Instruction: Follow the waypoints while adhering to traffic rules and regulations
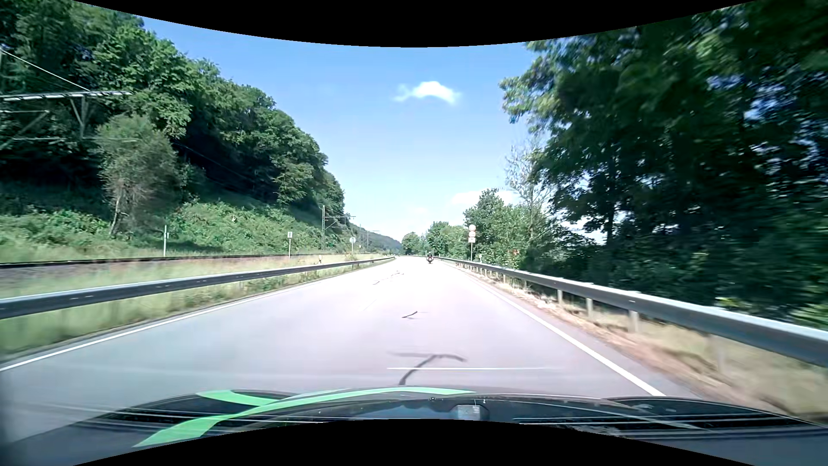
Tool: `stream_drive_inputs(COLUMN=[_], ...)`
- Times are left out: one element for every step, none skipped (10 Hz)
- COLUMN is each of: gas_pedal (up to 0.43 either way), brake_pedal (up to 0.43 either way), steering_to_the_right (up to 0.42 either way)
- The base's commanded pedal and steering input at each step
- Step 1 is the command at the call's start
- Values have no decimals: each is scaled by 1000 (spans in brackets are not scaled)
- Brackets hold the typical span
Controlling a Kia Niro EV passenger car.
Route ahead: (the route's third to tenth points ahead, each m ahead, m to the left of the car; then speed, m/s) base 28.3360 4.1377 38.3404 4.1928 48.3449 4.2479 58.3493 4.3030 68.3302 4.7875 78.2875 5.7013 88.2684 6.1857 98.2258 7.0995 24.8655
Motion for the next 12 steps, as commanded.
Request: stream_drive_inputs(gas_pedal=[138,138,138,130,130,130,130,130,130,130,130,130], brake_pedal=[0,0,0,0,0,0,0,0,0,0,0,0], steering_to_the_right=[-4,-4,-4,-4,-4,-4,-5,-6,-6,-7,-7,-8])
